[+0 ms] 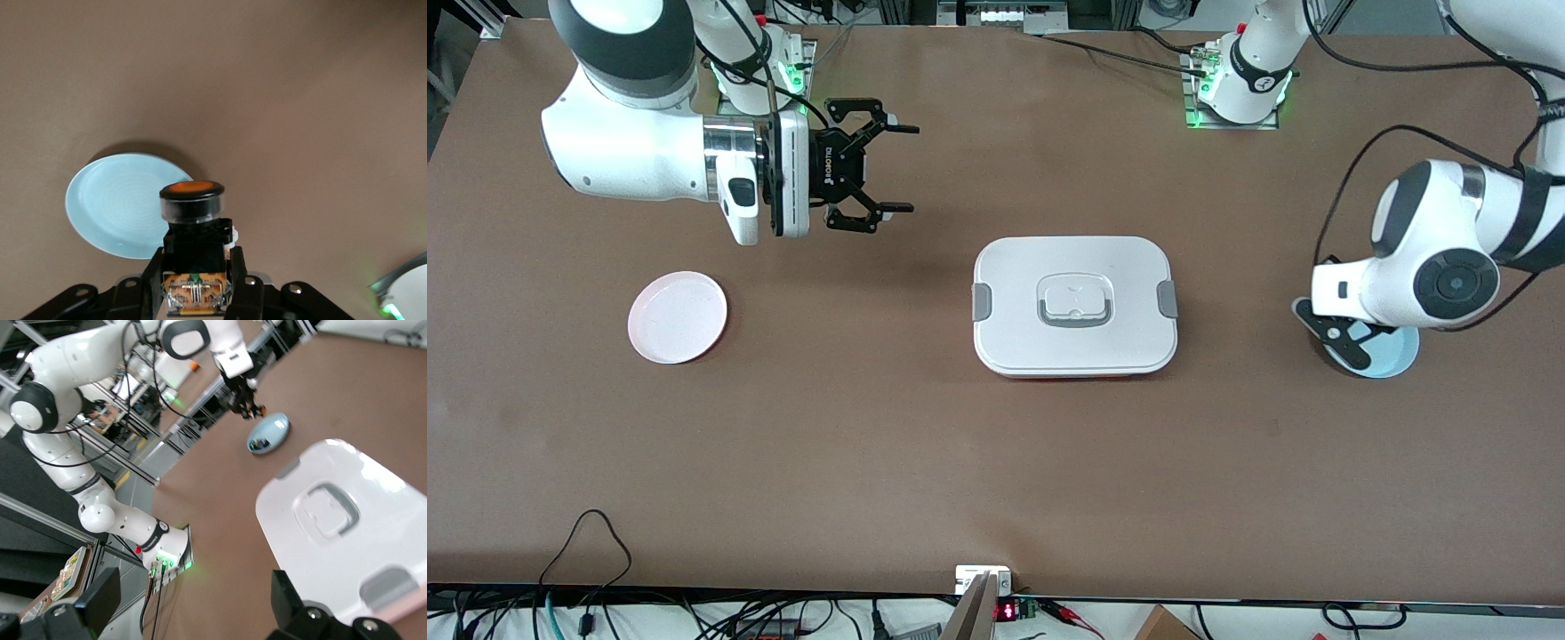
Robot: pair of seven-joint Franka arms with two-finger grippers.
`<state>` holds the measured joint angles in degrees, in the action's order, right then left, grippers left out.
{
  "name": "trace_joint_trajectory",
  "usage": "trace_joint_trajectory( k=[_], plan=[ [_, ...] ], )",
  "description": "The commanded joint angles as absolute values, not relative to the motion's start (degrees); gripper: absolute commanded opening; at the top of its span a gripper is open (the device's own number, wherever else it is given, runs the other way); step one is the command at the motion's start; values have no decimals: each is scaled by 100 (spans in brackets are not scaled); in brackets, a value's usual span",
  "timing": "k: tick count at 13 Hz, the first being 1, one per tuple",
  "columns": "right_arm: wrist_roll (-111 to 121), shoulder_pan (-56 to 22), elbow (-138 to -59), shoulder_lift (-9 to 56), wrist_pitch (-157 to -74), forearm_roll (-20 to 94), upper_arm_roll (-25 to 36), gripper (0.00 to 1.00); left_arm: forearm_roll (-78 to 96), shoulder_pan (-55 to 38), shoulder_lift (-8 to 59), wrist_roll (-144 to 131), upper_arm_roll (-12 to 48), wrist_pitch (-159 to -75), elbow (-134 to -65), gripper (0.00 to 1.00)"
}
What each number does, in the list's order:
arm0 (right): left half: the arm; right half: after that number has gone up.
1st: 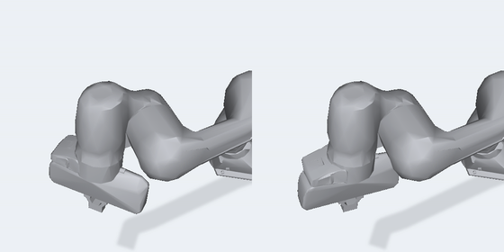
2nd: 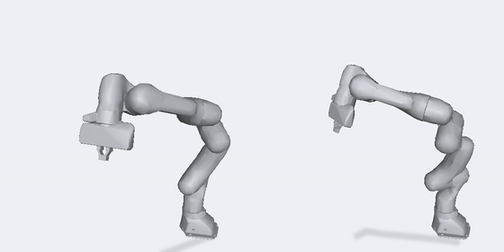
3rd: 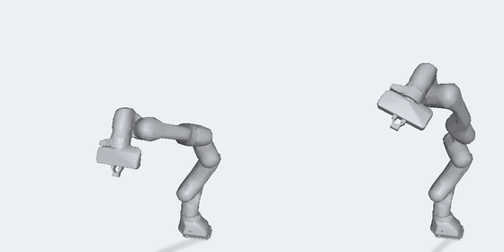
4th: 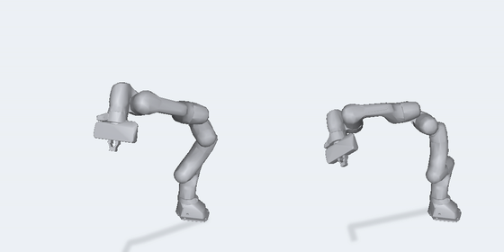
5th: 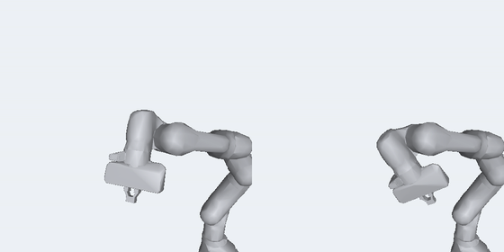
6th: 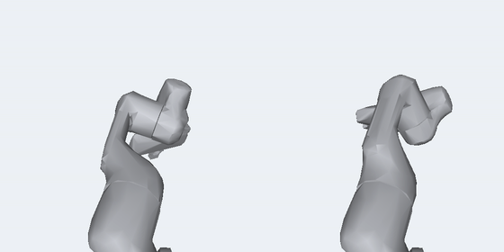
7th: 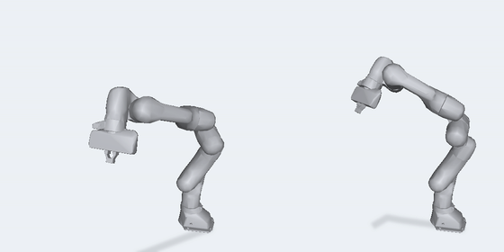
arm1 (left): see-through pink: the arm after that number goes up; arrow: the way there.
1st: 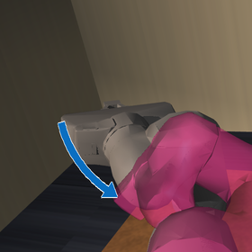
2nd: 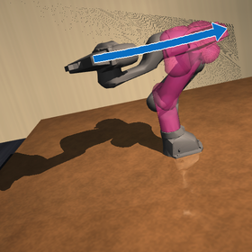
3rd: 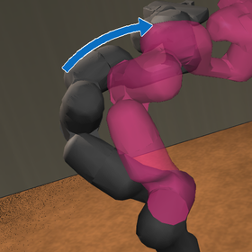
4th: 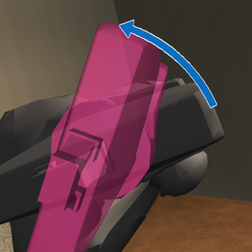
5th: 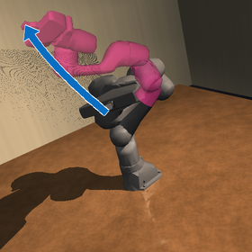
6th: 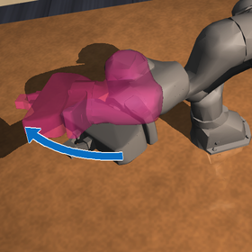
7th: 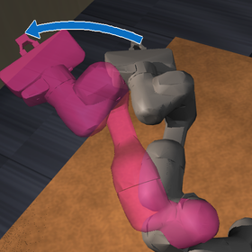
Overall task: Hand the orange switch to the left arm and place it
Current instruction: 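Carry the switch to the blue plate while the right gripper withdraws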
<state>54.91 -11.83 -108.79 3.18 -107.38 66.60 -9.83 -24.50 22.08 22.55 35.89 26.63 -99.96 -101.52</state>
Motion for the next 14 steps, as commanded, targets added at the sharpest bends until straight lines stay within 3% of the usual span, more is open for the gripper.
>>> trace_joint_trajectory(
  k=[1,7,14],
  plan=[
    [4162,-1160,-10960,158,-10644,5944,-766,100,-3013,2600,2530,4199,2733,-10422,-10195,22],
    [1403,-1169,-10583,-17,-10231,3731,-563,100,-3691,3287,3014,4816,2733,-11434,-10459,21],
    [-360,-1108,-9942,-35,-8958,409,-369,100,-4017,3849,3401,5150,2733,-12216,-10819,22]
  ],
)
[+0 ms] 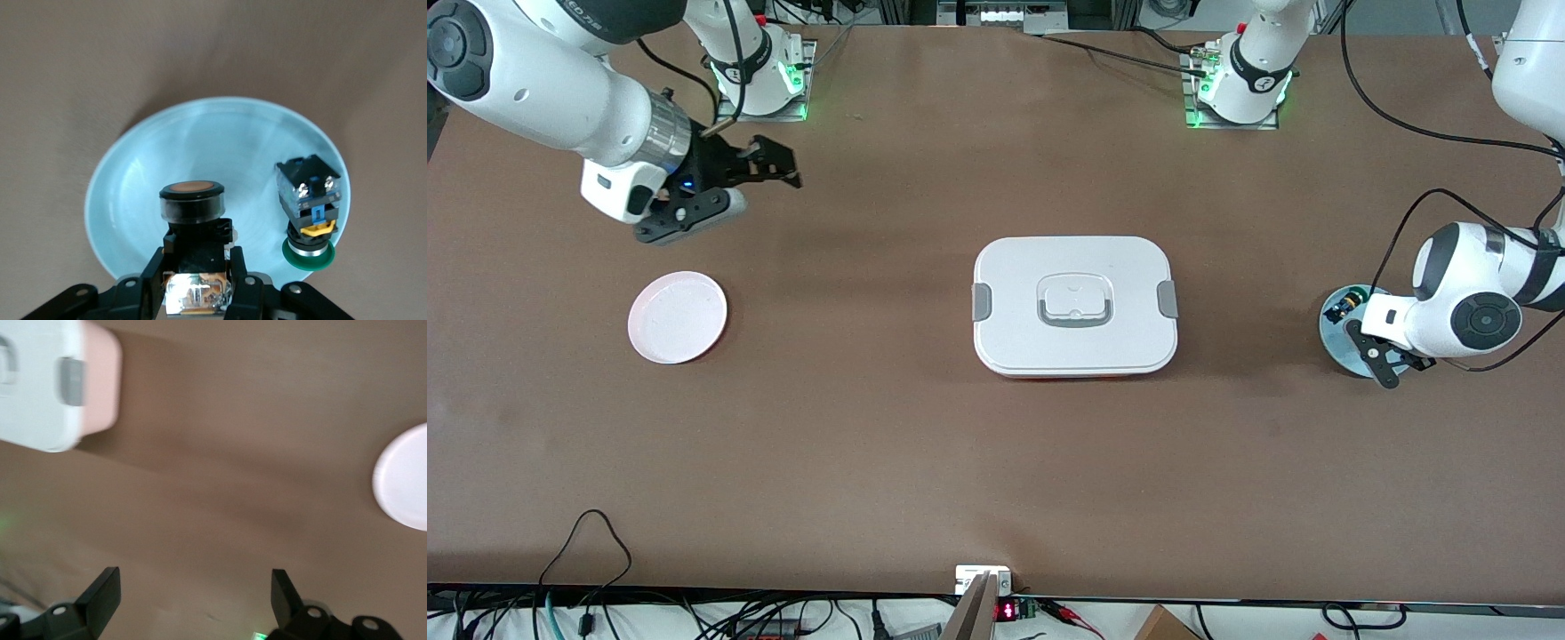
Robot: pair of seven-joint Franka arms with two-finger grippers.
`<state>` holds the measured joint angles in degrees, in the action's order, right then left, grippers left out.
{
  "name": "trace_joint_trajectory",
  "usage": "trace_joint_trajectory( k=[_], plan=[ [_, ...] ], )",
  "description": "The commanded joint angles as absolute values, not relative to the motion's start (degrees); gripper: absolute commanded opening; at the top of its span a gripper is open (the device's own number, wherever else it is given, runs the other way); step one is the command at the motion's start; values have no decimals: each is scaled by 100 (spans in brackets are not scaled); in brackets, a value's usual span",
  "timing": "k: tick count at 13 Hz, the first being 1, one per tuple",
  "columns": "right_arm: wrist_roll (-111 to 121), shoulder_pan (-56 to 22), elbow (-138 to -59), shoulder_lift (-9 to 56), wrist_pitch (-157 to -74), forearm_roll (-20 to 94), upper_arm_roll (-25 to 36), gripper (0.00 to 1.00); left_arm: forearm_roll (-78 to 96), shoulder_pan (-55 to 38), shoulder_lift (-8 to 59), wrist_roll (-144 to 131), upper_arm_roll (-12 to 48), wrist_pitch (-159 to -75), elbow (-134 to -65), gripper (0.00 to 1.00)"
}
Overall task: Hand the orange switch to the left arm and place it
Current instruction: 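Carry the switch to the blue plate while the right gripper withdraws, then lower the switch onto the blue plate and open the left gripper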
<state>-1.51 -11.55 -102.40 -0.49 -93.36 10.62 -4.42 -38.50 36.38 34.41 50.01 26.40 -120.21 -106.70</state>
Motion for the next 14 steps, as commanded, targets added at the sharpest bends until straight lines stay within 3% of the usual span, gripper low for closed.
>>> trace_joint_trajectory(
  k=[1,2,4,7,10,14],
  plan=[
    [-299,-1038,-9758,8,-8869,21,-247,100,-4025,3824,3401,5150,2733,-12225,-10819,25],
    [-299,-1020,-9704,0,-8912,-252,-124,100,-4025,3823,3401,5150,2742,-12226,-10819,39],
    [-264,-993,-9415,17,-8947,-483,192,100,-4008,3867,3384,5211,2795,-12208,-10767,100],
    [-264,-819,-9281,149,-8981,-457,325,100,-3956,3867,3261,5212,2969,-12077,-10714,100],
    [123,-694,-9325,45,-9080,-413,334,100,-3632,3885,3042,5089,3330,-11332,-10548,100],
    [149,-677,-10070,-333,-9561,-290,352,100,-3025,3841,3023,4966,3734,-10224,-9749,100]
  ],
)
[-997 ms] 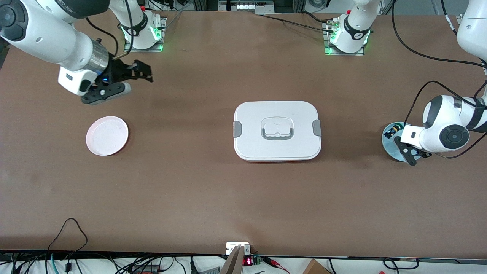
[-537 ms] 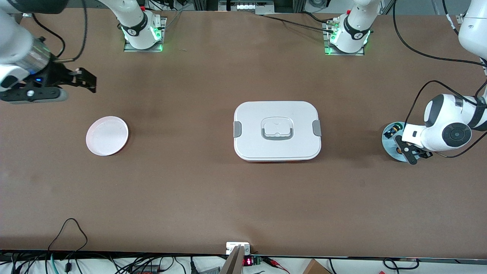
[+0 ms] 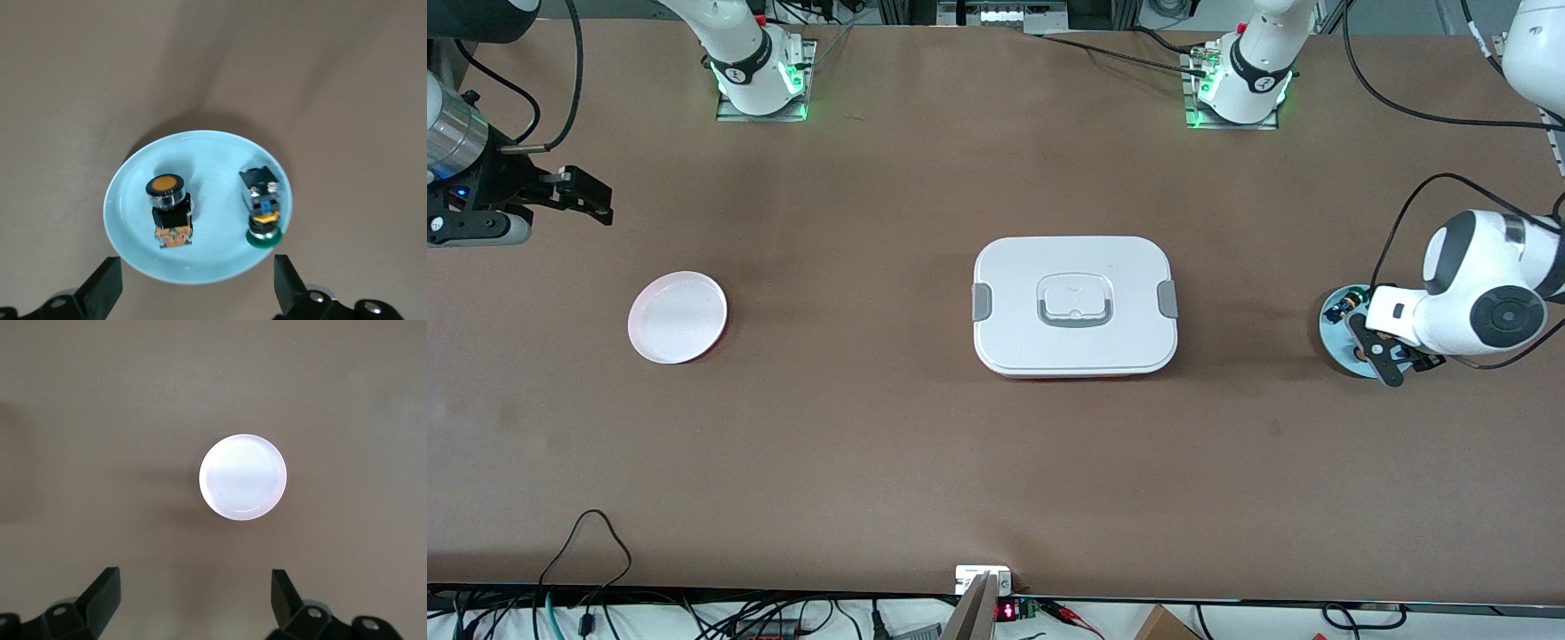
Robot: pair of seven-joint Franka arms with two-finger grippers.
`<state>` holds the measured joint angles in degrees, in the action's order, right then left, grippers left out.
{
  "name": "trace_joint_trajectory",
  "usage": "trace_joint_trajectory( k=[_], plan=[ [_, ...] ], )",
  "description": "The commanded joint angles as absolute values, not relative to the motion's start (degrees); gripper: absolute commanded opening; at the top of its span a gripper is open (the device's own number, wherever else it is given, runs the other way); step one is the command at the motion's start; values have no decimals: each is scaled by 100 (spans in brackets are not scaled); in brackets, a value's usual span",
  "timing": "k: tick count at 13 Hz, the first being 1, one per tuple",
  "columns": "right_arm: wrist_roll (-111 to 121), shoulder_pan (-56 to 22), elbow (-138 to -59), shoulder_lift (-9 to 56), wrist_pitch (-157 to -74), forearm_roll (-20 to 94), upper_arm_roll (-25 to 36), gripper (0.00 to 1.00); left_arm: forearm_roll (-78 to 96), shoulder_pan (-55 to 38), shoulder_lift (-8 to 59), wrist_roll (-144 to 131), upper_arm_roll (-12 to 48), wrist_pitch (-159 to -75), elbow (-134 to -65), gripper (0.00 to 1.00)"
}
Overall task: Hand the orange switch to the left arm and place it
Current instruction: 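Lower the switch onto the blue plate and open the left gripper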
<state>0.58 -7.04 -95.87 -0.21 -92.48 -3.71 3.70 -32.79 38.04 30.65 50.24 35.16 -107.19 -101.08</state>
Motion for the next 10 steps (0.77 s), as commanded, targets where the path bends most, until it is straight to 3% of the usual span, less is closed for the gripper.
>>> trace_joint_trajectory(
  k=[1,5,10],
  plan=[
    [149,-677,-10211,-395,-9737,-290,352,100,-2867,3841,3023,4801,3857,-9935,-9547,100],
    [229,-668,-10424,-352,-10283,-290,352,100,-2435,3596,3023,3266,4315,-8467,-8721,100],
    [149,-668,-10327,-378,-9976,-281,352,100,-1786,3138,3032,1804,4403,-7234,-7394,100]
  ],
)
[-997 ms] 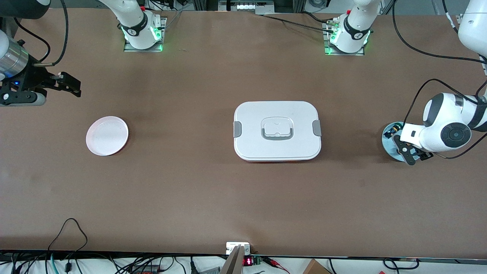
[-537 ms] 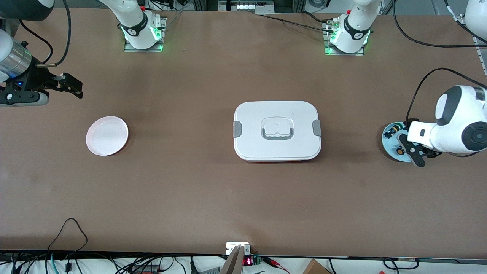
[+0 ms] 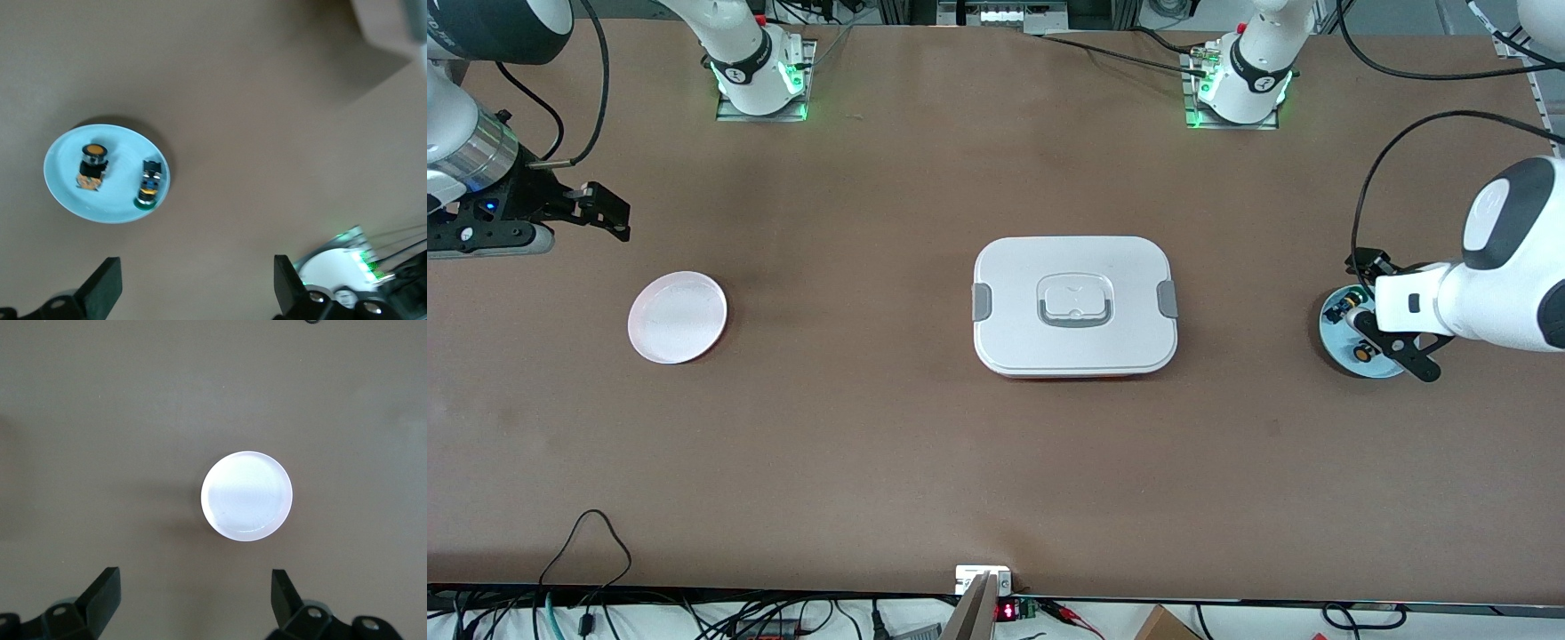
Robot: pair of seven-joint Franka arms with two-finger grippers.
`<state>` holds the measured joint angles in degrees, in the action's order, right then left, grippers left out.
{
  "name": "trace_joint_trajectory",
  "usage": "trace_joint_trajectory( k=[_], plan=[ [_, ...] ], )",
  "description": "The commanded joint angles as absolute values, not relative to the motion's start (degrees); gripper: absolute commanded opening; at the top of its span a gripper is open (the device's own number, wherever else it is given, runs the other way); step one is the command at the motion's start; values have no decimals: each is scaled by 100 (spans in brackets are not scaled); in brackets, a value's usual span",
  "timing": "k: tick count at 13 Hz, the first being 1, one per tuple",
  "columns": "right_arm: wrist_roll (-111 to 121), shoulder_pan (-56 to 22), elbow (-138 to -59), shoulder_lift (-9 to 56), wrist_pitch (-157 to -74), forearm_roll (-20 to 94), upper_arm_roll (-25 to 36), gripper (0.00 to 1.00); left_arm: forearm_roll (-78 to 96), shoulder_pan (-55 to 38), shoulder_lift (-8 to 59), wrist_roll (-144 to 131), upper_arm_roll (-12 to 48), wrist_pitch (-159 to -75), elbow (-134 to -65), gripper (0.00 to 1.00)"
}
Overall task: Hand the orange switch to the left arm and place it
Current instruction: 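Lower the switch onto the blue plate and open the left gripper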
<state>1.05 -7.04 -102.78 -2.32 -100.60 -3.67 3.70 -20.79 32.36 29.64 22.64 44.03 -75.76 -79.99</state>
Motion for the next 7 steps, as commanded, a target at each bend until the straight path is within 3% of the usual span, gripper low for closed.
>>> trace_joint_trajectory(
  k=[1,2,7],
  plan=[
    [149,-668,-10327,-395,-9967,-281,360,100,-1593,3016,2997,1645,4299,-7303,-7218,100],
    [149,-668,-10284,-404,-9932,-290,360,100,-1504,2832,2797,1339,4046,-7443,-7172,100],
    [158,-677,-10143,-396,-9616,-281,351,100,-572,776,1532,123,1165,-8602,-7793,100]
  ],
)
